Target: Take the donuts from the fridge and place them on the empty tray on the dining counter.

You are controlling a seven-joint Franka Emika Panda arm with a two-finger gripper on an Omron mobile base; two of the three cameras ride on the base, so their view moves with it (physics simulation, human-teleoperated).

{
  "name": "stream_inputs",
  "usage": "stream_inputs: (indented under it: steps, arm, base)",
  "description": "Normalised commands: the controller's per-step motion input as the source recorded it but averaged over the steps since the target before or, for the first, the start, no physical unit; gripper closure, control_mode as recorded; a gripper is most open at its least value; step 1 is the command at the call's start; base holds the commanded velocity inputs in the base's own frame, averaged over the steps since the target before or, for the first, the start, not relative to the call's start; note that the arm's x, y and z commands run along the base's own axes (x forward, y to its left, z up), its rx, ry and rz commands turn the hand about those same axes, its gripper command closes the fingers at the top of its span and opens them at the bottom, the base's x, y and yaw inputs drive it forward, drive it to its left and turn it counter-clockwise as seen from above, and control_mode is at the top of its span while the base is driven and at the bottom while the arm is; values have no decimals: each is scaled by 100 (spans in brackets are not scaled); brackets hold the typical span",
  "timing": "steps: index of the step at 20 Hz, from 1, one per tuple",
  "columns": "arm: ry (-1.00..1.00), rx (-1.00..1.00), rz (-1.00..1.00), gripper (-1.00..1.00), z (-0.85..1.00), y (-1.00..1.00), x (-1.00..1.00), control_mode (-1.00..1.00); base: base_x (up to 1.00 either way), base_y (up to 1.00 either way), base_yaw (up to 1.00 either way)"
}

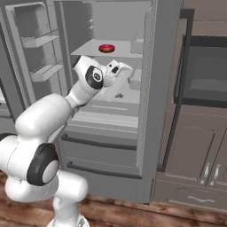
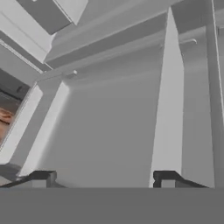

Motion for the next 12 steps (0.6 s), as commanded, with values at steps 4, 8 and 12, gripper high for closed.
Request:
stream_inputs:
  steps: [4, 8, 12]
  arm:
    - [-22, 5, -2, -100, 48, -25, -81, -100]
    - [-41, 19, 9, -100, 82, 46, -83, -100]
    - [-42, 31, 13, -100, 31, 65, -85, -100]
  base:
    - [0, 0, 0]
    - [0, 0, 0]
    - [0, 0, 0]
